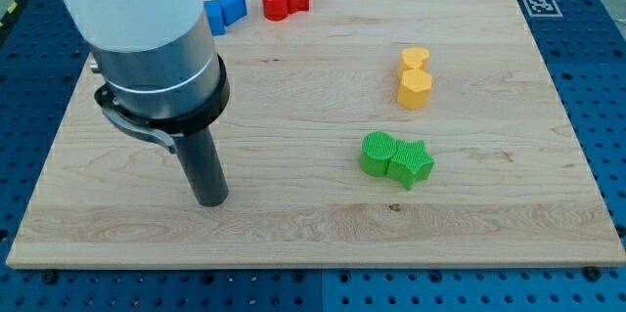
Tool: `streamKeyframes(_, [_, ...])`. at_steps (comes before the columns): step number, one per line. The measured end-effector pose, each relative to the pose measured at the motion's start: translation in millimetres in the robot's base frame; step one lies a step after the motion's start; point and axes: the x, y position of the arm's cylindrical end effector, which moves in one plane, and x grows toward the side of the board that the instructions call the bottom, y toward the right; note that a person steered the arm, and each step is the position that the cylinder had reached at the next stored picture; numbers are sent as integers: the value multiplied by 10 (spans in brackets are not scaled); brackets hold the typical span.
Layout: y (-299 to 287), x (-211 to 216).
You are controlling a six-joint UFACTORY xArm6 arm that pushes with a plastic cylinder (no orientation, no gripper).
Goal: Push the blue cube and the blue triangle right a bit
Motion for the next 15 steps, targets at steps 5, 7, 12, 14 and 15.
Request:
streamKeyframes(5, [-650,-1766])
streamKeyframes(7, [-650,-2274])
streamKeyframes(12, [-361,-2919])
streamKeyframes(14, [-188,-2927])
streamKeyframes(15, [-331,-2942])
